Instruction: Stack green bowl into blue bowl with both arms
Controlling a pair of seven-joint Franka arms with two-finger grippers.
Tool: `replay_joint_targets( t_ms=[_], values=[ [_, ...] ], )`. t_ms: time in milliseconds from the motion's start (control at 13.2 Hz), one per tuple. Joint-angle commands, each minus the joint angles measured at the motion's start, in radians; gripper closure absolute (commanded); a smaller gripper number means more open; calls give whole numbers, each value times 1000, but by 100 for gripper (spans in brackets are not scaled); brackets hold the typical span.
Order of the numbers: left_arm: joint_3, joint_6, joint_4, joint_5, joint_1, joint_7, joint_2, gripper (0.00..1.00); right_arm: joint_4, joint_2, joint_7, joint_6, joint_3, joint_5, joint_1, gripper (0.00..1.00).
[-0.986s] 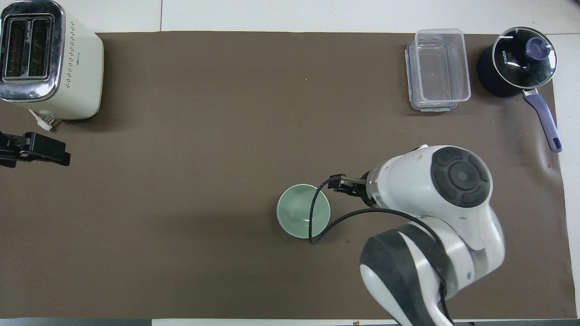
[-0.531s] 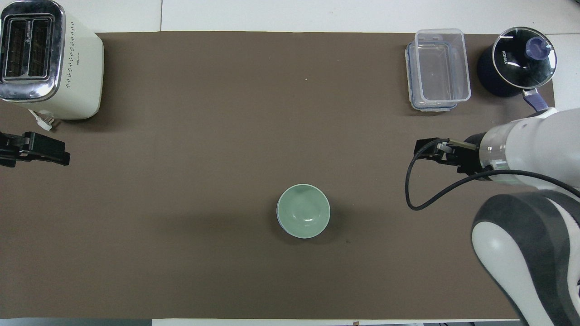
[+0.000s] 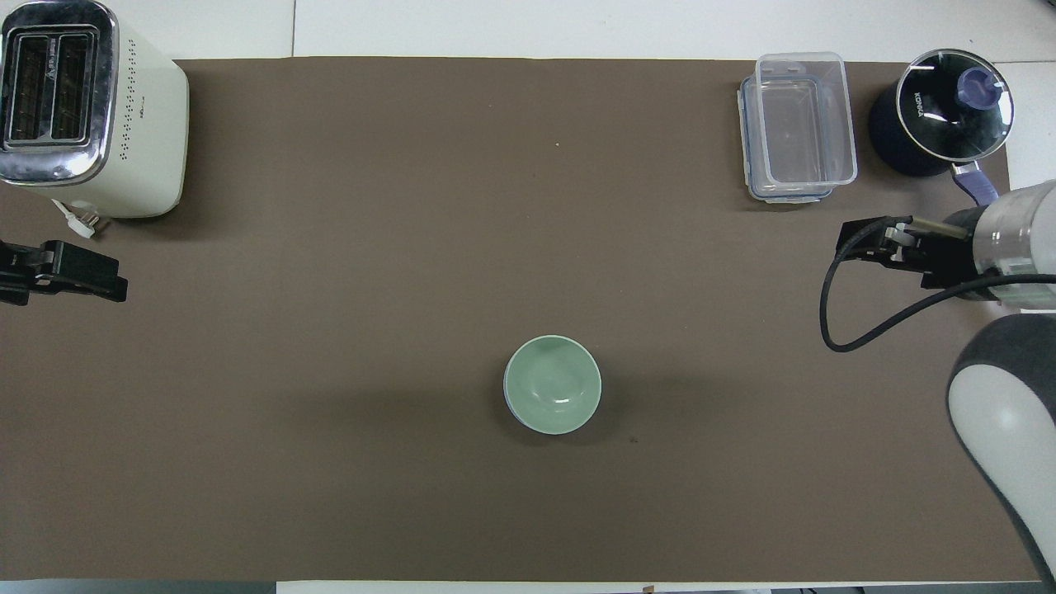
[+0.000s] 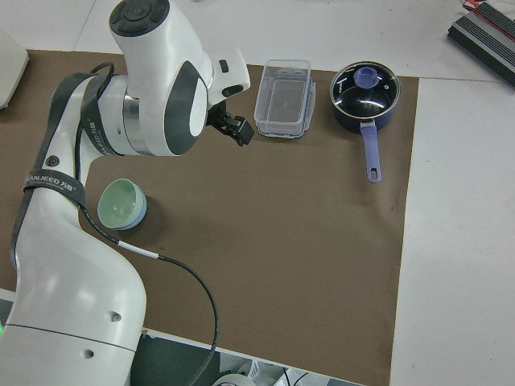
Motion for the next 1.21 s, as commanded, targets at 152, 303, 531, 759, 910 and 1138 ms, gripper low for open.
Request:
replay_joint_targets(
  t_ms=[152, 303, 531, 759, 910, 1138],
  values=[
    [-8, -1, -4, 21, 14, 0, -7, 0, 165, 72, -98, -151, 13, 1, -45, 0],
    [-8, -1, -4, 21, 14, 0, -7, 0, 204, 86, -141, -202, 13, -5, -51, 0],
    [-8, -1, -4, 21, 14, 0, -7, 0, 210, 88, -158, -235, 13, -13, -54, 0],
    [-8, -1, -2, 21, 14, 0, -7, 0, 205, 86, -159, -252, 16, -22, -38, 0],
    [-8, -1, -4, 21, 14, -1, -7, 0, 191, 80, -231, -248, 14, -25, -46, 0],
    [-8, -1, -4, 20, 14, 0, -7, 0, 191, 80, -201, -245, 14, -25, -48, 0]
  ],
)
